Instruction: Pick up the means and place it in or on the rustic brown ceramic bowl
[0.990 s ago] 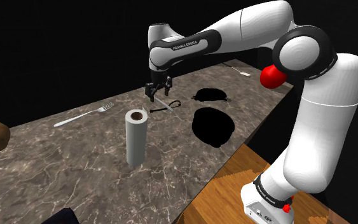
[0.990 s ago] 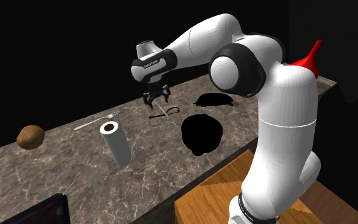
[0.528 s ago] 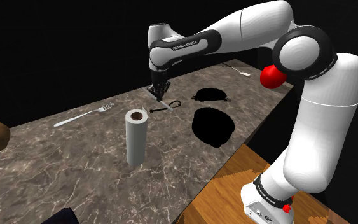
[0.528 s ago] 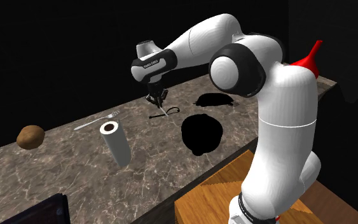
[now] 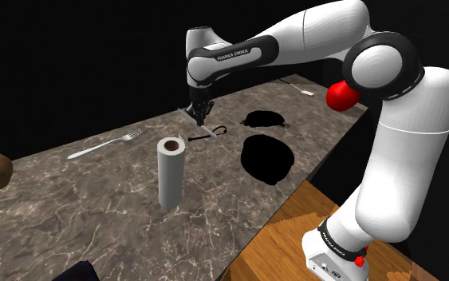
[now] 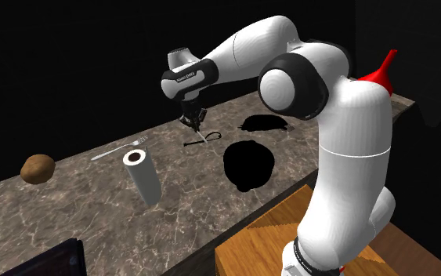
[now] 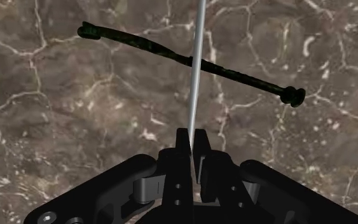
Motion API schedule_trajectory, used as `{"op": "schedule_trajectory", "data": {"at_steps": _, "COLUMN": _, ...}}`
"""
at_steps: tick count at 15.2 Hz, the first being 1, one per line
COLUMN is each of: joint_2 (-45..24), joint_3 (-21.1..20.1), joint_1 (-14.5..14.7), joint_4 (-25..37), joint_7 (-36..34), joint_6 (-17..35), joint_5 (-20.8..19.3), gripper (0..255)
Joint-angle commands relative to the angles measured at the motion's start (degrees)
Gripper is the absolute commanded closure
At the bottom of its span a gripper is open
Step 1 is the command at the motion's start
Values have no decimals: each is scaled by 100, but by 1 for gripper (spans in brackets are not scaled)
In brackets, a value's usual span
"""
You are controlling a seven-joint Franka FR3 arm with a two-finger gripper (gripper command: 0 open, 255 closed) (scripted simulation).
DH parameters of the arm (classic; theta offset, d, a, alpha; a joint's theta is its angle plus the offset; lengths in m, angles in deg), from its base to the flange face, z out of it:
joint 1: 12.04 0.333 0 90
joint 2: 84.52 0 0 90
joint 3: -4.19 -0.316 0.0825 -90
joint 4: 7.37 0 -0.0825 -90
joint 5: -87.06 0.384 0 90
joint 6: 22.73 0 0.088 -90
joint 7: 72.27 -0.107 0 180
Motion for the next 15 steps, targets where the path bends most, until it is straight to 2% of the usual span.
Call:
{"op": "schedule_trajectory", "data": {"at_steps": 1, "joint_2": 61, "joint_3": -7, "joint_1": 0, "joint_4": 50, "joint_7": 8, "joint_6": -110, "joint_5": 14, "gripper": 255}}
{"op": "schedule_trajectory", "data": {"at_steps": 15, "joint_2": 363, "joint_3": -36, "joint_1": 0, "joint_4": 708, "joint_7": 93, "joint_6": -1063, "joint_5": 91, "gripper": 255}}
